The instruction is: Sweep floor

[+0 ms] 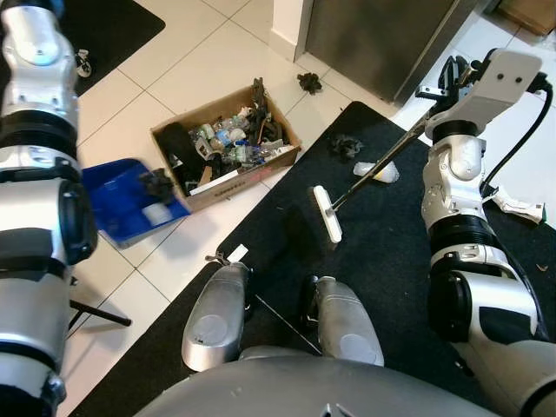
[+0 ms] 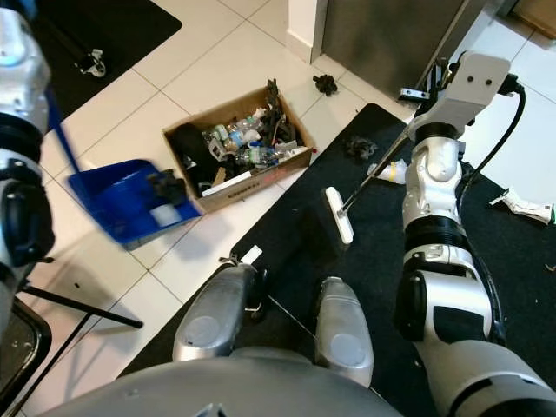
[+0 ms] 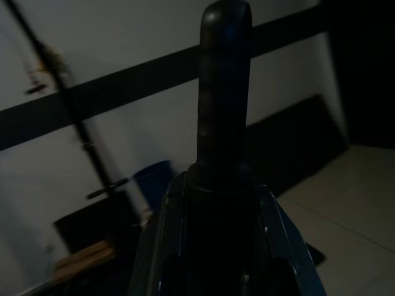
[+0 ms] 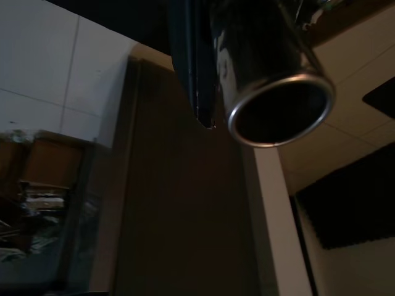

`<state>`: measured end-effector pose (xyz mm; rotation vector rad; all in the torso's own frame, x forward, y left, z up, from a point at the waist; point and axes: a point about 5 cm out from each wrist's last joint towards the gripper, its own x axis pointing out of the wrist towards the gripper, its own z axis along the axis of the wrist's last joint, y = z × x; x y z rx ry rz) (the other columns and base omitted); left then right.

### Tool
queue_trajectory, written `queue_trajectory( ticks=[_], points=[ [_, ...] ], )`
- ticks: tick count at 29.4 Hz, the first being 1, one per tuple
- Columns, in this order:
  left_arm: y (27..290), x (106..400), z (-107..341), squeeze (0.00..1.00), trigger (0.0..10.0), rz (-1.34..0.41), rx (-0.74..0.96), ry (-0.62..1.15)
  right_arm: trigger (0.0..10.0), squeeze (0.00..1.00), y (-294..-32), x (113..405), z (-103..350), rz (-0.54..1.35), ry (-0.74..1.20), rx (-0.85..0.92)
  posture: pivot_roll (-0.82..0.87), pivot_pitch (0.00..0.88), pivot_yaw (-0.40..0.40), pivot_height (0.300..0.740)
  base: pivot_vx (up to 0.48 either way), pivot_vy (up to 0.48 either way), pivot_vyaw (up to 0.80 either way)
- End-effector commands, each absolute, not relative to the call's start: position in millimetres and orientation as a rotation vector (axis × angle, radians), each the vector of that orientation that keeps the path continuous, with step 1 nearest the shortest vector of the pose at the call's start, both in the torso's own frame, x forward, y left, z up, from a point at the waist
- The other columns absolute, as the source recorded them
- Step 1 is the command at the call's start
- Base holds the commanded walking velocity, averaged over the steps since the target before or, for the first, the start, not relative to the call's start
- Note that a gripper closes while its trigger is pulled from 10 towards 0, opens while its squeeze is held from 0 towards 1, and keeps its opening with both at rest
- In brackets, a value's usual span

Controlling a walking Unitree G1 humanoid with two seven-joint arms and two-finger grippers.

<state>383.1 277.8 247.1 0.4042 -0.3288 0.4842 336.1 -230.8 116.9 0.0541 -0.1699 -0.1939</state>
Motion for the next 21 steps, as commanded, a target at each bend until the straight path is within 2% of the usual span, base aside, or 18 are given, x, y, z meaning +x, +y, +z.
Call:
queue_trajectory(
  ticks=[1, 7, 13, 14, 21],
  points=[
    [283.4, 380.9, 258.1, 0.00, 10.0, 0.522, 0.400, -0.376, 10.0, 0.00, -231.9, 337.8, 122.9, -0.197, -0.202, 0.058, 0.19, 0.013, 0.024, 0.740, 0.000, 0.000, 0.00],
    [284.5, 379.1, 262.1, 0.00, 10.0, 0.566, 0.422, -0.410, 10.0, 0.00, -232.0, 337.5, 122.9, -0.198, -0.203, 0.058, 0.19, 0.012, 0.026, 0.740, 0.000, 0.000, 0.00],
    [278.9, 374.0, 274.9, 0.00, 10.0, 0.539, 0.418, -0.549, 10.0, 0.00, -232.3, 337.1, 122.6, -0.198, -0.203, 0.058, 0.19, 0.012, 0.026, 0.740, 0.000, 0.000, 0.00],
    [282.5, 378.3, 266.8, 0.00, 10.0, 0.531, 0.358, -0.461, 10.0, 0.00, -231.7, 337.5, 122.9, -0.197, -0.204, 0.059, 0.19, 0.014, 0.026, 0.740, 0.000, 0.000, 0.00],
    [279.0, 380.5, 266.1, 0.00, 10.0, 0.469, 0.331, -0.459, 10.0, 0.00, -230.8, 337.2, 122.4, -0.197, -0.205, 0.063, 0.19, 0.016, 0.028, 0.740, 0.000, 0.000, 0.00]
  ],
)
